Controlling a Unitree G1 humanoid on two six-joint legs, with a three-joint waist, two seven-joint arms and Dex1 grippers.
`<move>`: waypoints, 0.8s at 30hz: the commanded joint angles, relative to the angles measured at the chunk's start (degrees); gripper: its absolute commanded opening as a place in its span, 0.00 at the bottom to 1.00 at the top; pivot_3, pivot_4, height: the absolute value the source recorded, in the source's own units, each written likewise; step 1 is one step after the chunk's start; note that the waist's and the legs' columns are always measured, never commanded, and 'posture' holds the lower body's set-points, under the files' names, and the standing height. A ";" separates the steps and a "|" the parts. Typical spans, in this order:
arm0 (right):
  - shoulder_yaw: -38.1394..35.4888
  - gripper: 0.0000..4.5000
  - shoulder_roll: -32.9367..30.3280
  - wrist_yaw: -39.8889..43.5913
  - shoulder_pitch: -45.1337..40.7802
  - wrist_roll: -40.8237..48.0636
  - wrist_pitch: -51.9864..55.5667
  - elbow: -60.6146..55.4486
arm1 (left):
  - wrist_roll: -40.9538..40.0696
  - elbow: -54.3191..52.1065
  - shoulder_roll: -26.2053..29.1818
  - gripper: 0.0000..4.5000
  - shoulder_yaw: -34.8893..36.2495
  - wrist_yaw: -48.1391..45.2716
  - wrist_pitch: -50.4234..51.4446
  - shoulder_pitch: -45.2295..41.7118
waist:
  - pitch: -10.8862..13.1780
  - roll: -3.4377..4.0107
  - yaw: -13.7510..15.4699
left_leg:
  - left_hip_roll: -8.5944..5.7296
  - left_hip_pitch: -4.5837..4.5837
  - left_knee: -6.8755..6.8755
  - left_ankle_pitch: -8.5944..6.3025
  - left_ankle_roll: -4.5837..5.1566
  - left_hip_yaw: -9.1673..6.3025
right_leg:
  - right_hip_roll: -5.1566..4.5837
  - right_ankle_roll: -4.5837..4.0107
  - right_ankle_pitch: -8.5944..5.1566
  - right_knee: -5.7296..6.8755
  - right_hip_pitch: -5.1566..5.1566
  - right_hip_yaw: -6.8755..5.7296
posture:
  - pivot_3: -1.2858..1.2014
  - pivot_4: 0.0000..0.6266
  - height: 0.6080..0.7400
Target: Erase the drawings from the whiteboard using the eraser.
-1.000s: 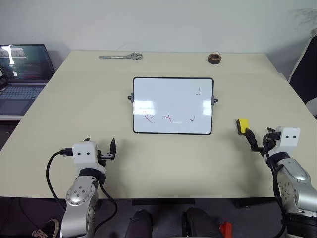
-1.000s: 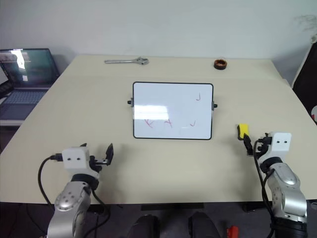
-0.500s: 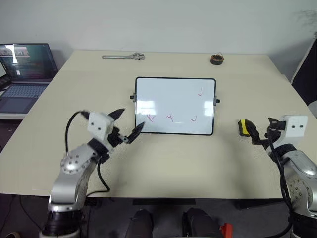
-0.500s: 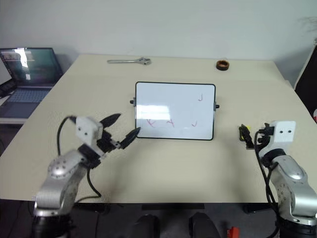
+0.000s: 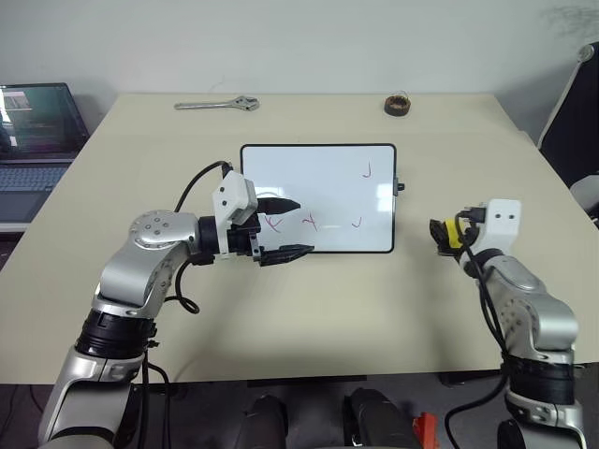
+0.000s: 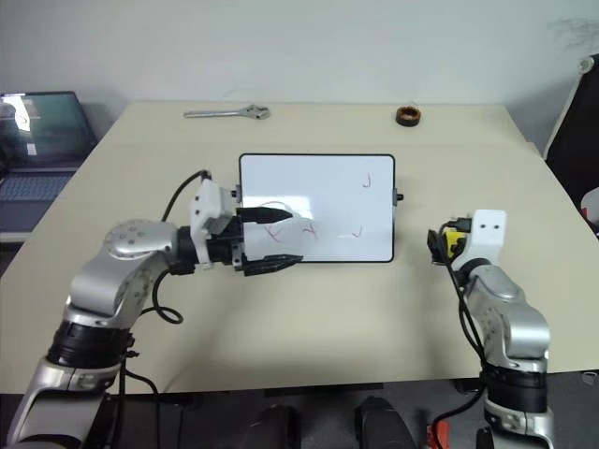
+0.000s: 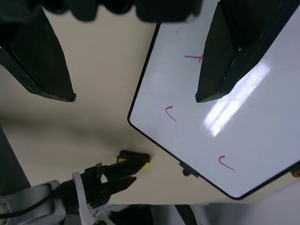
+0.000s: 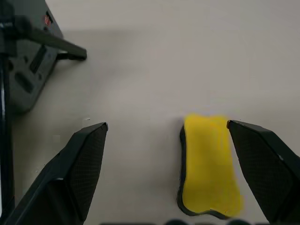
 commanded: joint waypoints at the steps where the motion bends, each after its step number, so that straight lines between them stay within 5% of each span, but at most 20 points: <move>1: -0.07 0.99 0.28 -0.71 -1.77 -2.36 -3.53 2.49 | -0.14 -2.03 0.12 0.99 0.43 -0.81 -0.31 -1.39 | 0.00 0.00 0.02 | 0.00 0.00 0.00 0.00 0.00 0.00 | -0.02 0.00 0.00 0.00 0.00 0.01 | 0.52 0.24 1.00; 18: -2.99 0.99 2.06 -2.97 -4.16 -5.09 -8.84 11.61 | 0.27 -4.24 1.53 0.99 1.30 -0.48 1.44 -1.16 | 0.00 0.00 -0.03 | 0.01 0.03 0.02 0.00 0.00 -0.01 | -0.05 0.01 0.00 0.05 0.01 0.01 | 0.52 0.24 1.00; 21: -3.74 0.87 2.35 -3.47 -4.58 -5.07 -9.13 12.70 | 0.46 -3.67 1.61 1.00 1.39 -0.78 0.95 -0.97 | 0.00 0.00 -0.01 | 0.01 0.03 0.02 0.00 0.00 0.00 | -0.05 0.01 0.00 0.05 0.01 0.02 | 0.52 0.24 1.00; 24: -3.85 0.63 2.15 -3.37 -4.72 -5.39 -9.22 13.53 | 0.79 -3.34 1.49 1.00 1.31 -0.78 0.47 -0.78 | 0.00 0.00 -0.05 | 0.01 0.03 0.02 0.00 0.00 0.00 | -0.06 0.01 0.00 0.05 0.01 0.02 | 0.52 0.24 1.00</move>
